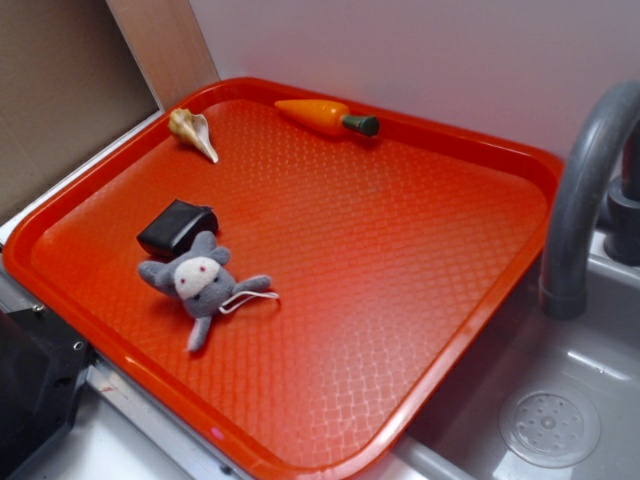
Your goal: Grab the shell.
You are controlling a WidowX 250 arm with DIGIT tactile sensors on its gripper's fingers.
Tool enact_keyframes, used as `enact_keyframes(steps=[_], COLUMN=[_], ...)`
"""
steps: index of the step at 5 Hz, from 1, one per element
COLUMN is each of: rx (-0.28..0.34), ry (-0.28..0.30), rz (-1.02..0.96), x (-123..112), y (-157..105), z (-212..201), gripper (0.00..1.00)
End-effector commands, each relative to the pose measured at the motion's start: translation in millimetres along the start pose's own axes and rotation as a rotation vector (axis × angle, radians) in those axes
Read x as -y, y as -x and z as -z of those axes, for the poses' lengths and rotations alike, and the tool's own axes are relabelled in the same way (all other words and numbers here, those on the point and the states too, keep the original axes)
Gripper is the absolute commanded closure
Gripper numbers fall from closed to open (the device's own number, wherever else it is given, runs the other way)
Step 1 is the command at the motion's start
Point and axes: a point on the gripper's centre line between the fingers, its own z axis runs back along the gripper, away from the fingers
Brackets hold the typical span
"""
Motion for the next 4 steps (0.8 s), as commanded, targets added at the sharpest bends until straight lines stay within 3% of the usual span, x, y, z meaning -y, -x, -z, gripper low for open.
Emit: enact_keyframes(steps=[1,2,3,4], rx=[0.000,0.073,0.125,0.192], ry=[0.000,0.049,0.046,0.022], rz=[0.000,-0.253,-0.501,-0.745], x=[0.0,-19.2,-40.6,-78.2], y=[0.0,-31.2,-61.7,-81.1], z=[0.0,26.9,47.1,73.6], gripper=[0.00,0.00,0.00,0.00])
